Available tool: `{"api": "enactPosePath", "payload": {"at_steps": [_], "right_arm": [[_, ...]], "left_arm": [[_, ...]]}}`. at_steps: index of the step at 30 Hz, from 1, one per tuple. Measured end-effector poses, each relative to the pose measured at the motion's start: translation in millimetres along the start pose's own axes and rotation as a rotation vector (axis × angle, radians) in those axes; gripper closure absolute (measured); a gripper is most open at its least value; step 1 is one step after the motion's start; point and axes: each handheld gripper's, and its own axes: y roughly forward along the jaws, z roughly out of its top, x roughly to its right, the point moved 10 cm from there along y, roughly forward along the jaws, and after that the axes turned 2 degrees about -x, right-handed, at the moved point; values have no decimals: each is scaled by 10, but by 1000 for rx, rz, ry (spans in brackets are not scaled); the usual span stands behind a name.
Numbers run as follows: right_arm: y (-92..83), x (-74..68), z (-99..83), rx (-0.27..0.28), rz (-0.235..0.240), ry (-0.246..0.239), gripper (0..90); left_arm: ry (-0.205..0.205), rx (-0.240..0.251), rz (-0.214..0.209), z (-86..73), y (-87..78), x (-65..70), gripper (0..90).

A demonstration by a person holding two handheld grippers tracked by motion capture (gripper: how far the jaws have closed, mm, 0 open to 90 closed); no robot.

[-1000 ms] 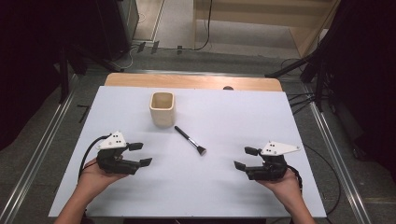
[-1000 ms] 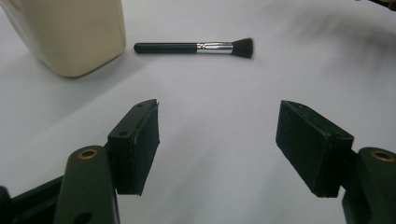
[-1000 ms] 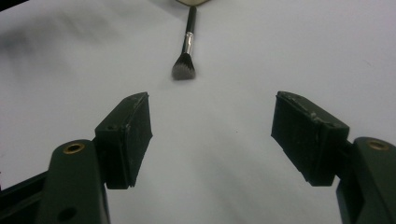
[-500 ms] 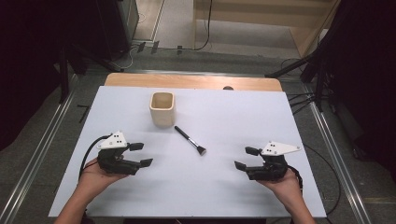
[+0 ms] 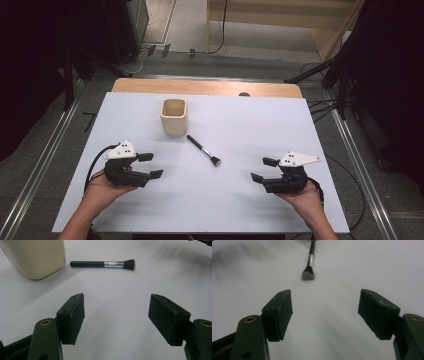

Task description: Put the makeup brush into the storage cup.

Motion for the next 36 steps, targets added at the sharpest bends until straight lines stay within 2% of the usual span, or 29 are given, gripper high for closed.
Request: {"api": "enactPosePath", "payload": {"at_steps": [21,29,33,36], "right_arm": [[31,-12,73,10,-2,4,288],[78,0,184,42,-5,19,288],[114,-13,226,49,-6,15,288],[157,-25,240,34,-17,-8,288]], "left_arm": [[6,3,-10,12,-4,14,302],[8,-1,-8,12,1,15,301],[8,0,-11,13,-1,17,301],[10,-4,-10,8,5,21,301]]}}
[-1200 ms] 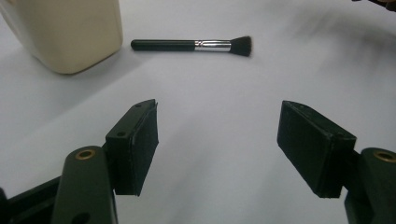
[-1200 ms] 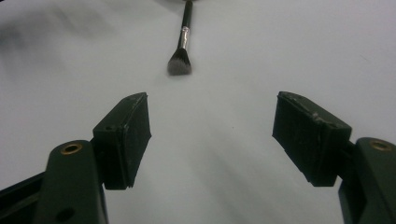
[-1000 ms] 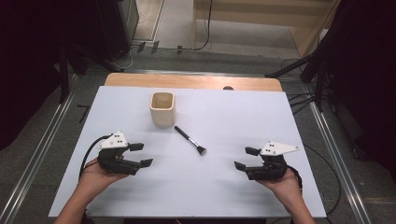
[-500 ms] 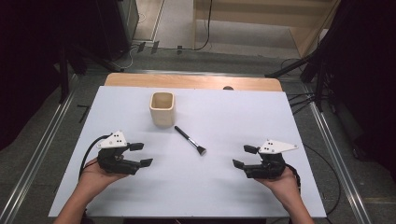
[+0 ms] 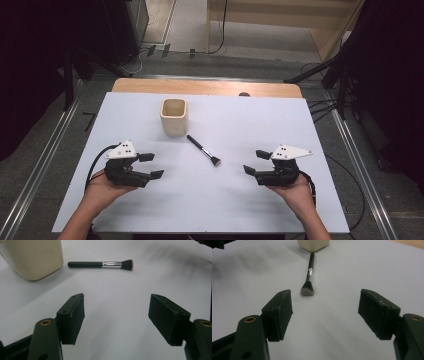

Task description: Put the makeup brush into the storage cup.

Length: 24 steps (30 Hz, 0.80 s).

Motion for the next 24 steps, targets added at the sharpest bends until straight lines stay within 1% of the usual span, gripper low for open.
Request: {"api": "enactPosePath", "payload": {"at_steps": [1,2,8,14,21,24], "right_arm": [[0,0,0,0,0,0,288],[35,-17,19,-1,-3,-13,285],[108,-46,73,0,-1,-11,281],[163,-84,139,12,2,-8,281],[219,-132,183,9,11,-26,281],[238,-147,196,6,17,-21,280]], "left_arm": [[0,0,0,0,0,0,301],[2,-1,-3,0,0,6,301],[0,1,-1,2,-5,1,301],[3,-1,-3,0,-6,5,301],[2,-2,-5,0,-6,9,301],[4,-2,-6,-1,-1,12,301]]}}
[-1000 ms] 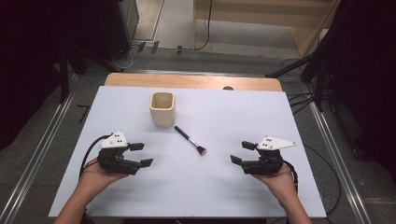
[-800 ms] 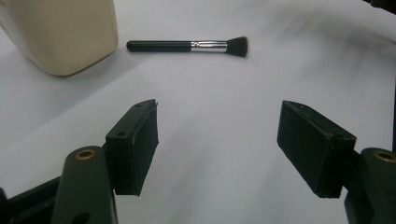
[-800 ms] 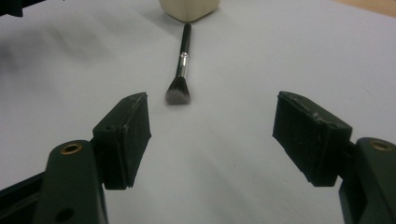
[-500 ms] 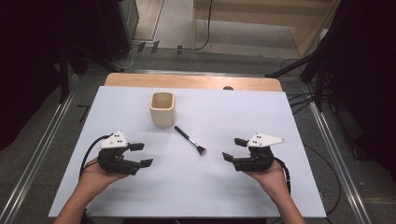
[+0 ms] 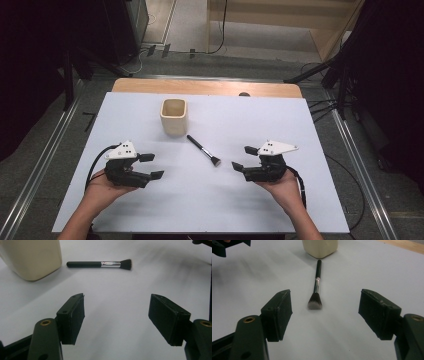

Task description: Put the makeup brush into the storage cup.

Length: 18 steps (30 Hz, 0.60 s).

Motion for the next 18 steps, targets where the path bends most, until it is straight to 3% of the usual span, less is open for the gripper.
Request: {"api": "enactPosePath", "payload": {"at_steps": [18], "right_arm": [[185,-102,109,-17,16,-25,276]], "left_arm": [[2,-3,-5,0,4,11,300]]}}
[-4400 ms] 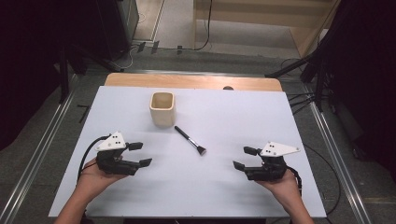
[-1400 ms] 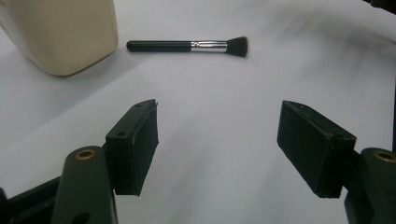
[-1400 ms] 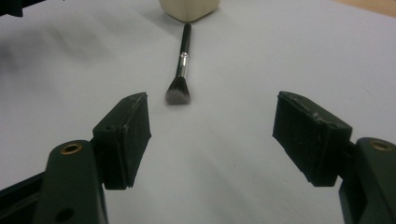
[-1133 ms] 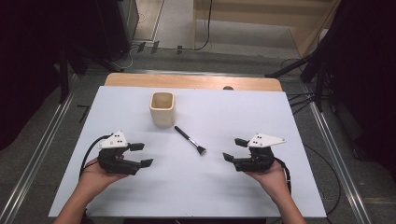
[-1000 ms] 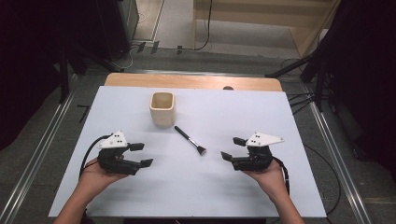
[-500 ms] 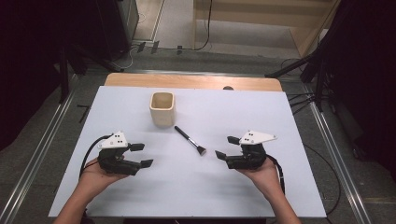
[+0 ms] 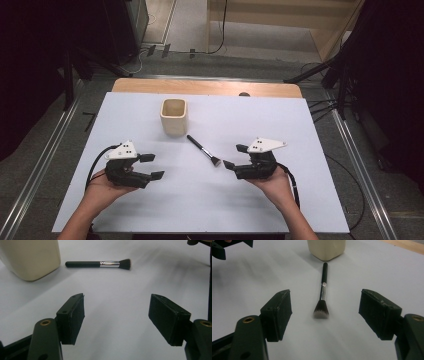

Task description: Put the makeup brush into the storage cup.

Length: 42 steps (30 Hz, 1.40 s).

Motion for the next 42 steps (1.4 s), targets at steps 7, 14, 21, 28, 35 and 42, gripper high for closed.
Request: {"api": "enactPosePath", "payload": {"at_steps": [7,14,21,28,35,42], "right_arm": [[93,-18,65,8,0,6,276],[174,-1,101,20,-9,20,276],[261,-11,172,20,-12,29,276],[387,-21,249,22,-11,29,278],[500,-46,332,16,-4,26,278],[602,-81,490,18,11,7,277]], "left_arm": [[-1,0,0,0,0,0,299],[2,-1,-1,0,7,4,299],[2,-3,0,-2,10,8,298],[4,-3,1,-3,6,1,298],[4,-3,0,-3,8,3,298],[3,-4,0,-4,8,5,298]]}}
